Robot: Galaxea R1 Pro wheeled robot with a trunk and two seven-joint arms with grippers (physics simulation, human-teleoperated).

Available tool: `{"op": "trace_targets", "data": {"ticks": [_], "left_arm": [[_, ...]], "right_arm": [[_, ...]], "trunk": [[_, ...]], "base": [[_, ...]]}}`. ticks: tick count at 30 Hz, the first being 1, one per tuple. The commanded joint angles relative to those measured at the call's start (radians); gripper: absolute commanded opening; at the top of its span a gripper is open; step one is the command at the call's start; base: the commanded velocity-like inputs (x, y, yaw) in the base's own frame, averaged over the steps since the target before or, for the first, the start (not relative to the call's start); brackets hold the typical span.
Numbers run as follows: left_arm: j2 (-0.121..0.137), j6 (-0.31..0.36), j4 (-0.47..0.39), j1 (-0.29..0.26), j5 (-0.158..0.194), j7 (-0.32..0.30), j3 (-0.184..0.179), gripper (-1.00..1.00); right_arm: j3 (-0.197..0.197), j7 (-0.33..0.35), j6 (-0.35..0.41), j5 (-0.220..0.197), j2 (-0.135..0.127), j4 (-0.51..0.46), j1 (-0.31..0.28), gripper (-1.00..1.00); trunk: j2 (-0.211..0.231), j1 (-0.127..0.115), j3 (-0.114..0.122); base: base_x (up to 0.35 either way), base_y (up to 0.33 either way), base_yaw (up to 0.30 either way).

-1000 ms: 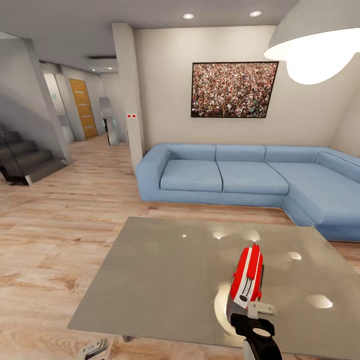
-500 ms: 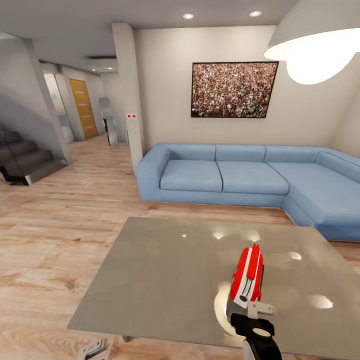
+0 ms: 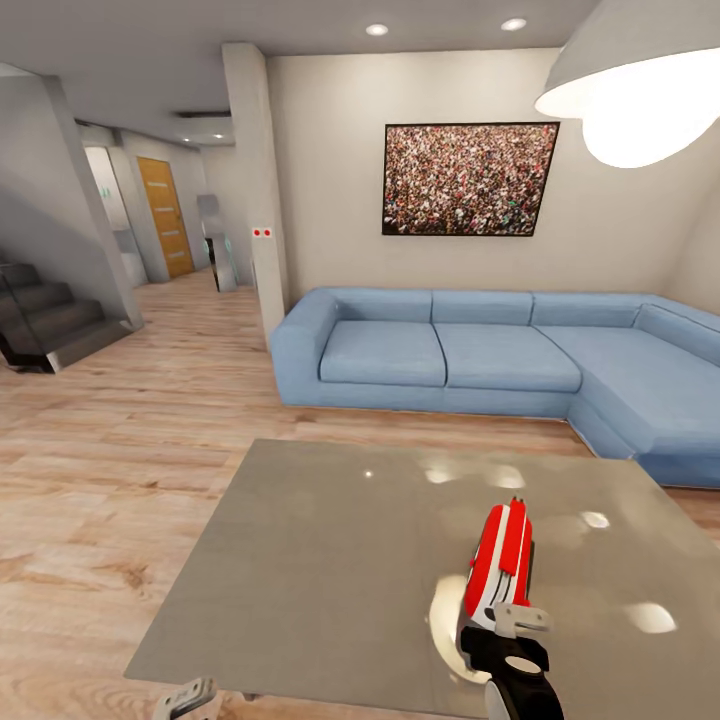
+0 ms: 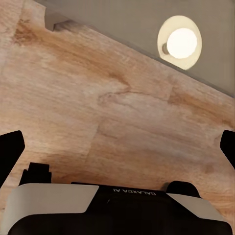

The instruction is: Turn on the radio receiver that's on the table in the living room.

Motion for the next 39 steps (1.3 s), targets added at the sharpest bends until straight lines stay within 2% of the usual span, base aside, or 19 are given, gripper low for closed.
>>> {"op": "trace_targets", "data": {"ticks": [1, 28, 33, 35, 39], "left_arm": [[0.000, 0.000, 0.000, 0.000, 0.000, 0.000, 0.000, 1.00], [-0.002, 0.000, 0.000, 0.000, 0.000, -0.001, 0.000, 1.00], [-0.002, 0.000, 0.000, 0.000, -0.001, -0.001, -0.001, 1.00], [-0.001, 0.001, -0.001, 0.000, -0.002, -0.001, -0.001, 1.00], [0.002, 0.002, -0.003, 0.000, -0.003, -0.001, -0.001, 1.00]], "right_arm": [[0.000, 0.000, 0.000, 0.000, 0.000, 0.000, 0.000, 1.00], [0.000, 0.002, 0.003, -0.001, 0.000, 0.000, 0.000, 1.00], [-0.002, 0.038, 0.012, 0.000, -0.002, -0.001, 0.000, 1.00], [-0.003, 0.073, 0.029, 0.001, -0.005, -0.001, -0.001, 1.00], [-0.005, 0.159, 0.068, 0.002, -0.030, -0.007, -0.006, 1.00]], "trunk": [[0.000, 0.000, 0.000], [0.000, 0.000, 0.000], [0.000, 0.000, 0.000], [0.000, 0.000, 0.000], [0.000, 0.000, 0.000]], "base": [[0.006, 0.000, 0.000], [0.000, 0.000, 0.000], [0.000, 0.000, 0.000], [0.000, 0.000, 0.000], [0.000, 0.000, 0.000]]}}
